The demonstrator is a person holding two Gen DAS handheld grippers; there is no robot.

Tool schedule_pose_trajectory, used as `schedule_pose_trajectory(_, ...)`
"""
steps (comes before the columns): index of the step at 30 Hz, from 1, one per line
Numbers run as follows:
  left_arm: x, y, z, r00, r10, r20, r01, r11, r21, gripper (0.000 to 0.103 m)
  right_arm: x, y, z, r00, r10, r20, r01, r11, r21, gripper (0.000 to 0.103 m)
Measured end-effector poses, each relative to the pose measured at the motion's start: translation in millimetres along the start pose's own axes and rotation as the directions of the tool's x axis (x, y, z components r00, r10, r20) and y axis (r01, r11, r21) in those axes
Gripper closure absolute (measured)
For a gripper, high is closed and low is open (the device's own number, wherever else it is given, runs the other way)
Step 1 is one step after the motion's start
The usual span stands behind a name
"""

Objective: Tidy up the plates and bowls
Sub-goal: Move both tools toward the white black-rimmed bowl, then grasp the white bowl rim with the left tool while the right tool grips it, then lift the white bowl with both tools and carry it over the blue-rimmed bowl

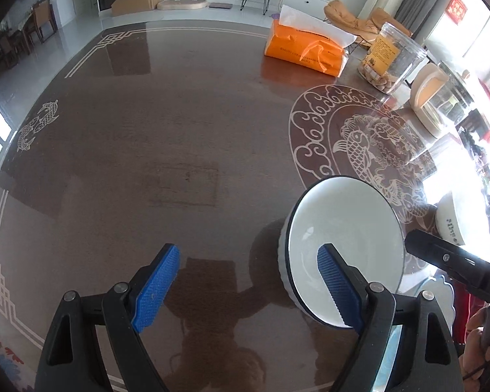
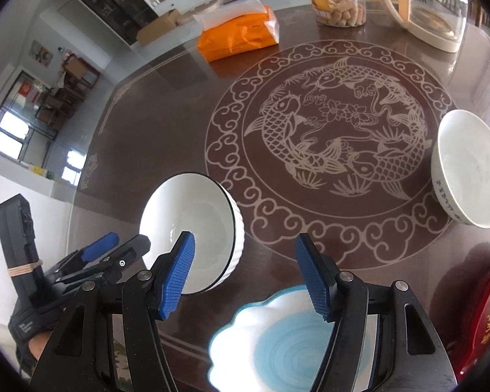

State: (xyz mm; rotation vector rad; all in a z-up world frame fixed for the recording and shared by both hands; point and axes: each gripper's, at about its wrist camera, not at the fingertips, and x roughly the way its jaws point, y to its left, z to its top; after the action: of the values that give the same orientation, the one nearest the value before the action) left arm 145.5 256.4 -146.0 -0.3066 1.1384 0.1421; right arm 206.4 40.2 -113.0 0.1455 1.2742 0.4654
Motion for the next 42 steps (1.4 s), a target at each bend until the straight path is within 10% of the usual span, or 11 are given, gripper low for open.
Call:
schedule_pose_trajectory(11,17.9,-15.4,0.2,0.998,-0.053,-0.036,0.054,0.998,0.029,0.094,41.9,4.9,2.0,0.996,-0.021,-0.081,0.018,0.999,-0.033,0.077)
schedule_pose_trajectory(14,13.8,-18.8,0.7,0.998,-0.061,-0.028,0.061,0.998,0.024,0.096,43.0,8.7,0.7,0.996,0.002,-0.086,-0.005,0.999,-0.033,0.091)
schedule_pose_trajectory(28,-92.5,-71.2,-29.6,0.985,-0.139,0.1,0.124,0.981,0.15,0.096,-74.9,3.2,-29.2,0.993,0.094,0.067,-0.093,0.996,-0.01,0.089)
schedule_pose_trajectory(42,-32.9,-142.8,-109.0,0.988,-0.143,-0.059,0.153,0.955,0.255,0.096,-82.1,-93.9,-113.9,1.0,0.001,-0.003,0.0,0.983,0.181,0.089)
